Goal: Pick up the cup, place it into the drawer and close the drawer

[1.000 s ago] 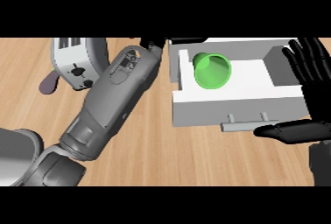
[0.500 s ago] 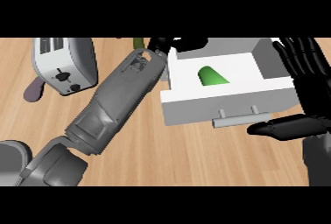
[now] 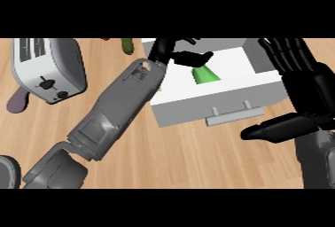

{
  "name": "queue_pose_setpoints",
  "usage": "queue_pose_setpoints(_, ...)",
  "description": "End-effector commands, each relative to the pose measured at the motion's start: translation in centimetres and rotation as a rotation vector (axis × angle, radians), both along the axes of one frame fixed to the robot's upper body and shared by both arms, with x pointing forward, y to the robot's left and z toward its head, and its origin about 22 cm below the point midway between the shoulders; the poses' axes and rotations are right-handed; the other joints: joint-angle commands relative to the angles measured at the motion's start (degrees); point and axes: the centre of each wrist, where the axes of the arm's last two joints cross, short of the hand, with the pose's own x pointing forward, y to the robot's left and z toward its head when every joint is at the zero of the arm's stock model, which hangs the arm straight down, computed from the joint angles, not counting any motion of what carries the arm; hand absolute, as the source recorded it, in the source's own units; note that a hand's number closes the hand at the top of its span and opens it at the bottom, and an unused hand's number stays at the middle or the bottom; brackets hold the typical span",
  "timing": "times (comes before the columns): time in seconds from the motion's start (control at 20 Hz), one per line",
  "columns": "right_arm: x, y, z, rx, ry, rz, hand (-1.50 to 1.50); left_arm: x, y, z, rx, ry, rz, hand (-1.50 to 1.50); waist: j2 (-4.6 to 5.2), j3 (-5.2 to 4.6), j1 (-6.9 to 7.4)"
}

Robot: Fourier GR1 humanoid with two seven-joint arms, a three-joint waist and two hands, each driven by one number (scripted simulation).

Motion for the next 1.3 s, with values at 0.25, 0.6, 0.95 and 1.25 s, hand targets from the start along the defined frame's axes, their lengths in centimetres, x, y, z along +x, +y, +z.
queue_pose_setpoints(0.25, 0.2, 3.5, 0.2, -0.047, 0.018, 0.413, 1.5, -0.4, -0.4, 1.0, -0.284, -0.092, -0.056, -1.5, 0.16, -0.12, -0.74)
queue_pose_setpoints(0.6, -0.6, 2.8, -1.4, -0.439, 0.175, 0.513, 1.5, -0.1, -0.1, 1.0, -0.369, -0.132, 0.025, -1.5, -0.82, -0.12, 2.96)
queue_pose_setpoints(0.95, -2.6, 1.6, -2.1, -0.766, 0.146, 0.294, -1.5, 0.0, 1.0, -0.7, -0.393, -0.109, 0.078, -1.5, -1.81, -0.05, 7.18)
queue_pose_setpoints(1.25, -1.0, 3.6, -10.3, -0.861, 0.257, 0.2, -1.5, -0.5, 1.2, -1.1, -0.483, -0.108, 0.042, -1.5, -2.42, -0.05, 11.75)
